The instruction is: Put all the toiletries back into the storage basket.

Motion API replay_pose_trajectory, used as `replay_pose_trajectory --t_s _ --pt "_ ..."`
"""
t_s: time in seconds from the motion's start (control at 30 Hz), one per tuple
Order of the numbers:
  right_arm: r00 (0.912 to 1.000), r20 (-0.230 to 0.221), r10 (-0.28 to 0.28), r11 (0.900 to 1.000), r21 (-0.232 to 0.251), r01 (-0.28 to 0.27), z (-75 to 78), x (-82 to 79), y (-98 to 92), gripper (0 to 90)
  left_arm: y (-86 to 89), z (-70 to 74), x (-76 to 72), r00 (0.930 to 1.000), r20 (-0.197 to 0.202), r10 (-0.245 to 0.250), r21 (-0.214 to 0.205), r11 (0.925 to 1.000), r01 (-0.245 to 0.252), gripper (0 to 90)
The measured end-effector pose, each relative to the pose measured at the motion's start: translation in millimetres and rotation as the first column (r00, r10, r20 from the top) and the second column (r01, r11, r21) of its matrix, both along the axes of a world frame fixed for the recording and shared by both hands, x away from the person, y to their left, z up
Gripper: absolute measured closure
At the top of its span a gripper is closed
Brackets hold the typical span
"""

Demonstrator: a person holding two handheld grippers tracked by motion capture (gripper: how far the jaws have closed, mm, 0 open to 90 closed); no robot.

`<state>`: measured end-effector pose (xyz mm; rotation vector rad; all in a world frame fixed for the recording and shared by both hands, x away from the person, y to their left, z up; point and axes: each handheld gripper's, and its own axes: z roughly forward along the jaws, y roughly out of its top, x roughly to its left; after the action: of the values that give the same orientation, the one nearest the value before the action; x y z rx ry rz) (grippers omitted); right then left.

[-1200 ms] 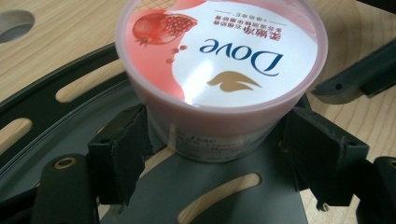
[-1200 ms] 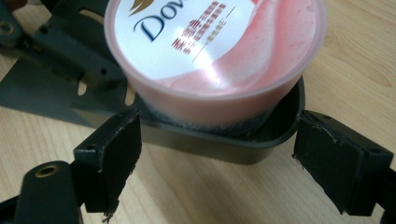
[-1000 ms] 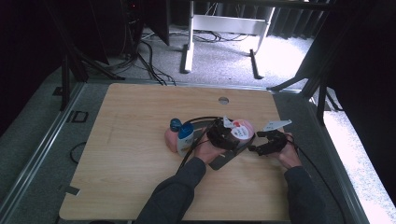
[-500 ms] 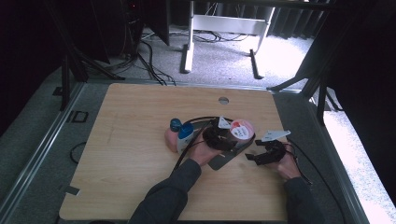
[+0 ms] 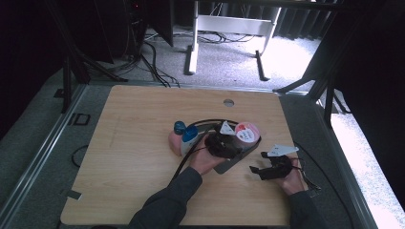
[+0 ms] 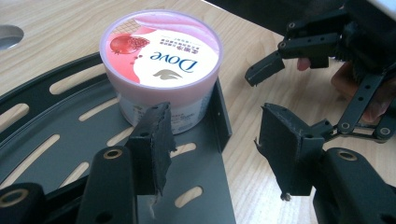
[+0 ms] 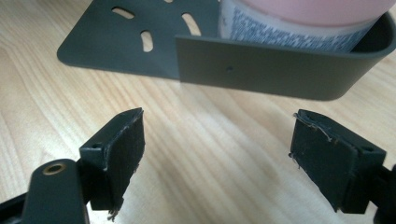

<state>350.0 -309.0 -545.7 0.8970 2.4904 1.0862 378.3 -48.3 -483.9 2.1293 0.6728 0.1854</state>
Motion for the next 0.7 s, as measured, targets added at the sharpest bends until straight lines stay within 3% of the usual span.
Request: replay_pose_trajectory --t_s 0.4,0.47,0.7 --pt "0.9995 -0.002 -0.031 0.9991 0.03 0.031 -10.2 -6.9 0.6 17.3 9.4 10.9 -15.8 0.9996 0.025 -0.011 0.01 0.9999 0.011 44.4" --pt "0.9995 -0.009 -0.031 0.9995 0.0 0.031 -13.5 -7.3 2.2 16.8 10.9 11.6 -17.5 0.9997 0.021 -0.013 0.006 0.9999 0.013 44.3" --pt "0.9995 -0.014 -0.028 0.9995 -0.013 0.028 -13.9 -7.7 3.3 16.5 15.0 17.4 -23.7 0.9993 0.025 -0.026 0.023 0.9994 0.026 44.1"
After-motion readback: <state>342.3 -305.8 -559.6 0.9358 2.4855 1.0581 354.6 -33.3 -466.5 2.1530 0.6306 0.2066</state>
